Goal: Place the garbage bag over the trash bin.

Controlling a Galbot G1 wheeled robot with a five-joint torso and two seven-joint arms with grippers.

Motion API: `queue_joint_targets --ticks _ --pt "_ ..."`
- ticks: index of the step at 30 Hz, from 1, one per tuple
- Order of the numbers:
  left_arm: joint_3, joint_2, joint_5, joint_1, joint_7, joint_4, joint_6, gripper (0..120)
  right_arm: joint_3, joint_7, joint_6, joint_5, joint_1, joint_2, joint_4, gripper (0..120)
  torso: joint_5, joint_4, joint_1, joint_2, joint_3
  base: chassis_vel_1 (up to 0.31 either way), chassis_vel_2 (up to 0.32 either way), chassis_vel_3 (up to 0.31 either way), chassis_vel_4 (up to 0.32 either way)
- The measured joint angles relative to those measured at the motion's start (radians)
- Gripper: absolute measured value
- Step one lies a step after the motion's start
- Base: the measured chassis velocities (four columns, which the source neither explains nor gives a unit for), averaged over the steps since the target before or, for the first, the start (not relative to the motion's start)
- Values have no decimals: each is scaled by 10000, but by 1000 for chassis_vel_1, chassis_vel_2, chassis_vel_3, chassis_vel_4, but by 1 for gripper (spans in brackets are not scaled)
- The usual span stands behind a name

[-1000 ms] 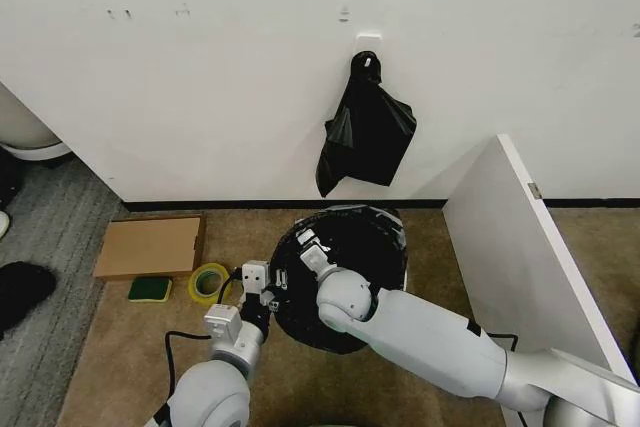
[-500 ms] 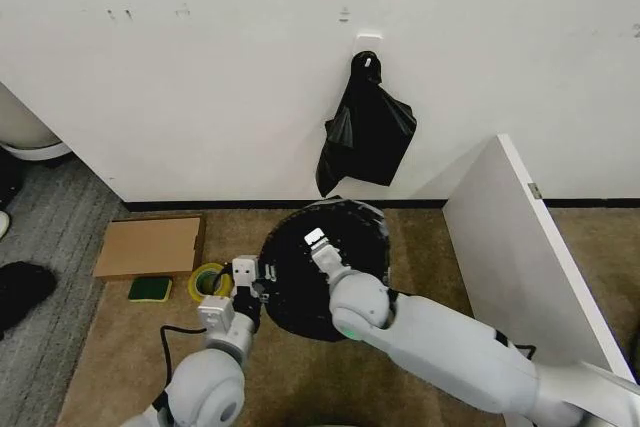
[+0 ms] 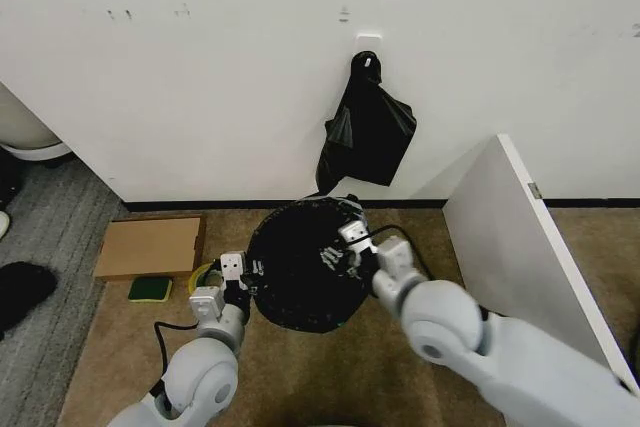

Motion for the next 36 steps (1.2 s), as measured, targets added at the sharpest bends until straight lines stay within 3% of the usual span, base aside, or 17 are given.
queue_joint_targets --ticks 2,8,20,36 --pt "0 4 4 5 5 -1 0 0 77 -64 53 12 -29 -54 51 71 -2 0 0 0 -1 0 0 0 0" --pt "72 22 337 175 167 -48 -35 0 871 -1304 872 42 -220 -1146 1006 97 2 5 0 0 0 0 0 0 0" --pt "181 233 2001 325 819 35 -403 0 744 -1818 1294 -1816 139 -1510 -291 100 2 3 1 0 1 0 0 0 0" --pt "88 305 2321 372 991 130 -647 0 881 -2138 1487 -2060 -183 -2308 -521 100 -2 3 0 0 1 0 0 0 0"
